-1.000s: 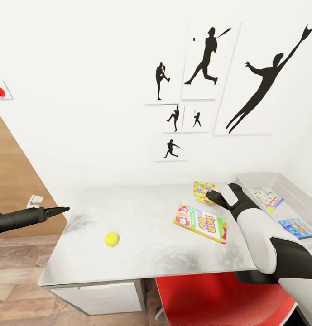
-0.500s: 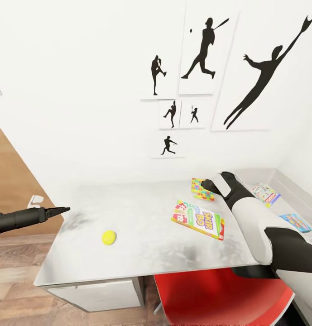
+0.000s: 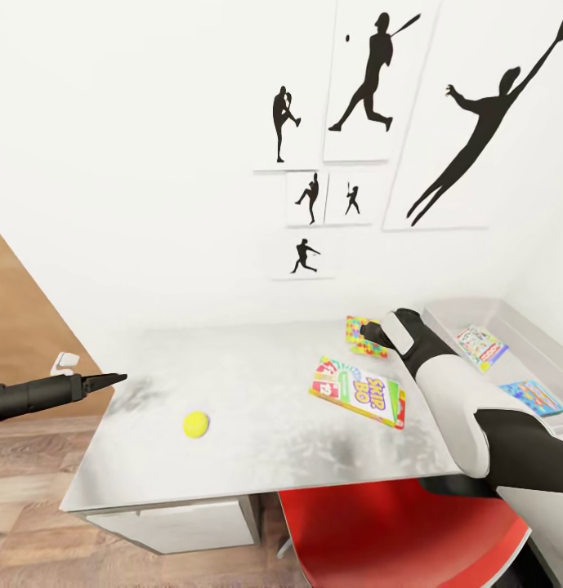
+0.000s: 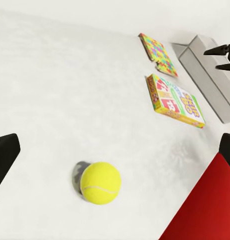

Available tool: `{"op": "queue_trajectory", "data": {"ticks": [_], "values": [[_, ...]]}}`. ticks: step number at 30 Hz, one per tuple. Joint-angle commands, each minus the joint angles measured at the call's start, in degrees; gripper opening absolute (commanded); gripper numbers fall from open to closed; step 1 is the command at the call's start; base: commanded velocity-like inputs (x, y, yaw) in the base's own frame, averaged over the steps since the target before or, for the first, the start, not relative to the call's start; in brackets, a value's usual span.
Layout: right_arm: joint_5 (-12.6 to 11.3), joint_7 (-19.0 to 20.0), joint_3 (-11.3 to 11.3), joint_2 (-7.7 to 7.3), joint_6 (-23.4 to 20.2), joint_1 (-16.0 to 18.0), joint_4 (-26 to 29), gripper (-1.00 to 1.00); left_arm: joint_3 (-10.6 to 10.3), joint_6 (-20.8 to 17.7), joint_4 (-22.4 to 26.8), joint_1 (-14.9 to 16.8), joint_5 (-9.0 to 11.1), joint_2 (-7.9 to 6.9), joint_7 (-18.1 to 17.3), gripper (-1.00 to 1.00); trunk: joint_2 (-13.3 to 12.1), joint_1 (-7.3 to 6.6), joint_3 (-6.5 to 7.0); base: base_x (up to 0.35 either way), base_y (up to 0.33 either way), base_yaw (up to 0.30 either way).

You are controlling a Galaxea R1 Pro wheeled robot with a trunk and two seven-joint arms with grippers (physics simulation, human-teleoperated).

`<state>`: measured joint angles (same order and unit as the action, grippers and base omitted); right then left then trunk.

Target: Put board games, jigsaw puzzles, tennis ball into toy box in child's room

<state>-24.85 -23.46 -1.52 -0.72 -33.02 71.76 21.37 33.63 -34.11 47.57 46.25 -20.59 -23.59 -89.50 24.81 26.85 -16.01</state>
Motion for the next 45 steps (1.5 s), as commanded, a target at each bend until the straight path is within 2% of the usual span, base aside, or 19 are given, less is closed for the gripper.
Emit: {"op": "queue_trajectory", "data": {"ticks": [1,33,40,45], "values": [[-0.5,-0.4,-0.1,0.01,-0.2,0.0,0.1,1.0,0.2,-0.6,0.0,0.1,-0.6,0.02,-0.5,1.0,0.1,0.03,-0.2,0.0,0.0,0.0],[-0.5,-0.2,0.1,0.07,-0.1,0.0,0.1,1.0,0.2,-0.6,0.1,0.1,-0.6,-0.17,-0.5,1.0,0.1,0.03,-3.23,0.0,0.0,0.0],[-0.5,-0.1,0.8,1.6,-0.5,0.1,2.4,1.0,0.2,-0.6,0.1,0.1,-0.6,-0.14,-0.5,1.0,0.1,0.03,-3.89,0.0,0.0,0.0],[-0.5,-0.1,1.3,1.99,-0.7,0.1,3.7,1.0,0.2,-0.5,0.1,0.1,-0.6,-0.14,-0.5,1.0,0.1,0.03,-4.36,0.0,0.0,0.0]]}}
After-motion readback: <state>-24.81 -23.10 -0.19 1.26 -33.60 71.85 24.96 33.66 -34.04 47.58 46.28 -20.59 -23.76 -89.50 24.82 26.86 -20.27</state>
